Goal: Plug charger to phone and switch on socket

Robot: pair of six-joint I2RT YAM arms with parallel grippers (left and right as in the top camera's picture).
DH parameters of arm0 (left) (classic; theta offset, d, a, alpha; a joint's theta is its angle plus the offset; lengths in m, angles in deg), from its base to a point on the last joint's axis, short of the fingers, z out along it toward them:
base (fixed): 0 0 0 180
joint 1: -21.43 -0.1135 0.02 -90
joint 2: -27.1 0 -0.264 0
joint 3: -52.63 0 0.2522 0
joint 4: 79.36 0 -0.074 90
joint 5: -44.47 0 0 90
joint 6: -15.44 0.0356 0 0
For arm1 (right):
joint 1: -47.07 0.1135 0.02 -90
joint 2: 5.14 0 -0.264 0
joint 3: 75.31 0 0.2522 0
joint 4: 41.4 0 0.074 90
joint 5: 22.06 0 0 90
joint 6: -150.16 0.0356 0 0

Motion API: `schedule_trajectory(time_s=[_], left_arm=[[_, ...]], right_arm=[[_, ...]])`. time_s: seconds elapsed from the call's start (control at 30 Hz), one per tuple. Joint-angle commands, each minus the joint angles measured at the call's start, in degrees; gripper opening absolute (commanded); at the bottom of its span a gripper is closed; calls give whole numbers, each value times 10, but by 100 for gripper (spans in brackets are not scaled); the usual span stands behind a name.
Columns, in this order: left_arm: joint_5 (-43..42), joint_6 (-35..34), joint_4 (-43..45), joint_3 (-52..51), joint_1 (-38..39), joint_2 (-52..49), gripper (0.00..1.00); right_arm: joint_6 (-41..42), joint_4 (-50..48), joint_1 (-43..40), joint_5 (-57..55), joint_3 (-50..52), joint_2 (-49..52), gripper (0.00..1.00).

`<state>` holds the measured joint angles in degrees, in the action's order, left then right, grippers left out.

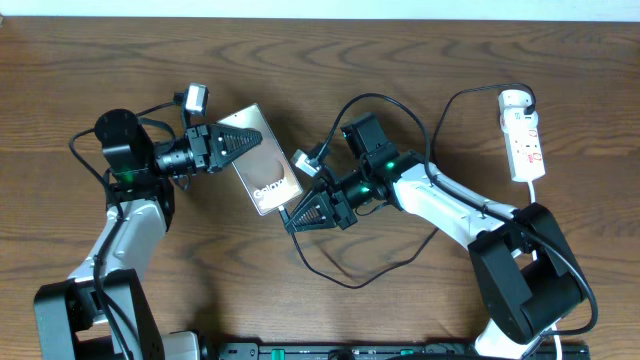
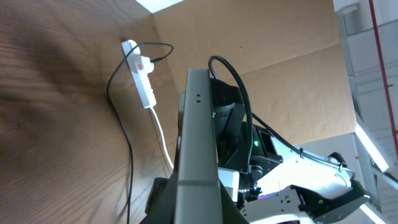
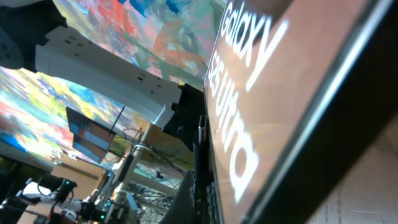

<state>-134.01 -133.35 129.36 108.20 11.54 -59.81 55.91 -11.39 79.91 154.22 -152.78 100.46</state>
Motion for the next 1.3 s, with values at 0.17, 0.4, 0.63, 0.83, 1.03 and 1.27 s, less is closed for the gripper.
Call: schedule_trajectory(time_s=[0.17, 0.4, 0.63, 0.83, 1.03, 1.27], left_arm=[[-16, 8, 5, 22, 3, 5, 7], [-16, -50, 122, 24, 3, 5, 7], [-16, -127, 252, 24, 3, 5, 7], [-16, -134, 251, 24, 3, 4, 8], [-16, -146, 251, 23, 3, 4, 7], [-16, -147, 249, 20, 3, 4, 7]], right_arm=[[17, 0, -3, 15, -6, -1, 1], [16, 0, -1, 15, -6, -1, 1], [14, 0, -2, 12, -6, -1, 1], [12, 0, -2, 11, -6, -1, 1], [12, -2, -2, 11, -6, -1, 1], [12, -2, -2, 11, -6, -1, 1]])
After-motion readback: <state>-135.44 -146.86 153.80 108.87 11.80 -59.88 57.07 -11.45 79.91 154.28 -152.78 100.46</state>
